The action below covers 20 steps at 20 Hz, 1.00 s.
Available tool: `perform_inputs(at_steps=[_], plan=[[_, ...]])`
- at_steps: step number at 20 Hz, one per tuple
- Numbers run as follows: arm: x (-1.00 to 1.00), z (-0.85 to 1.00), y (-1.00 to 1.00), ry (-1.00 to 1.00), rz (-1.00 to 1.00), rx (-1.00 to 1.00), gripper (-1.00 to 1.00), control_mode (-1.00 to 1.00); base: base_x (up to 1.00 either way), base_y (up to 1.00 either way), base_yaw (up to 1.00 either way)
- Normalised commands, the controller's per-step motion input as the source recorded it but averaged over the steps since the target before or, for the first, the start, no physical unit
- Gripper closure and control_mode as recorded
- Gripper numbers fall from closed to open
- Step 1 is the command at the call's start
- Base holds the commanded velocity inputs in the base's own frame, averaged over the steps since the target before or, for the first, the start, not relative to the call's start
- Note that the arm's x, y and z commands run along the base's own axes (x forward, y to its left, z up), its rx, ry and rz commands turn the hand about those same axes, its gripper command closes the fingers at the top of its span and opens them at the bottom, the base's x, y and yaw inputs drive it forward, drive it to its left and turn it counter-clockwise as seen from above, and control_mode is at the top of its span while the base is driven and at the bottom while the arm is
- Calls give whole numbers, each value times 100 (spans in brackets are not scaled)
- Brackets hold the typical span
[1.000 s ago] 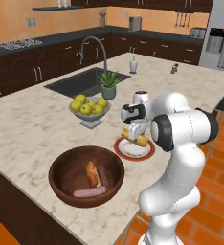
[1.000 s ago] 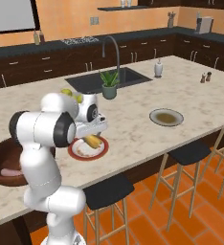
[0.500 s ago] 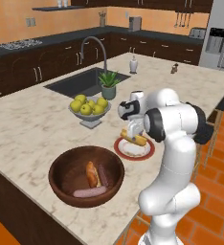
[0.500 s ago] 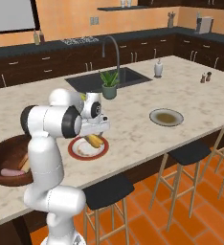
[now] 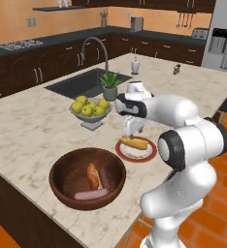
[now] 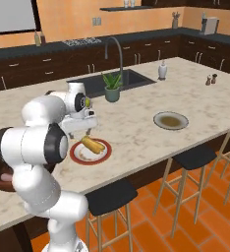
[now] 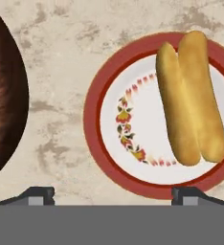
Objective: Place one bun and one sausage from the bowl on each plate.
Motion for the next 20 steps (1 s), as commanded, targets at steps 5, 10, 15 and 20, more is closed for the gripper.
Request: perform_inputs(at_steps=[5,10,15,20], plan=[[-100,83,100,-2,0,-2,-100,-100,0,0,0],[-100,2,100,0,-18,1,-100,-100,0,0,0],[-99,-27,100,0,-41,2,-100,-100,0,0,0],[-17,-45,73,7,-29,0,-100,-100,0,0,0]])
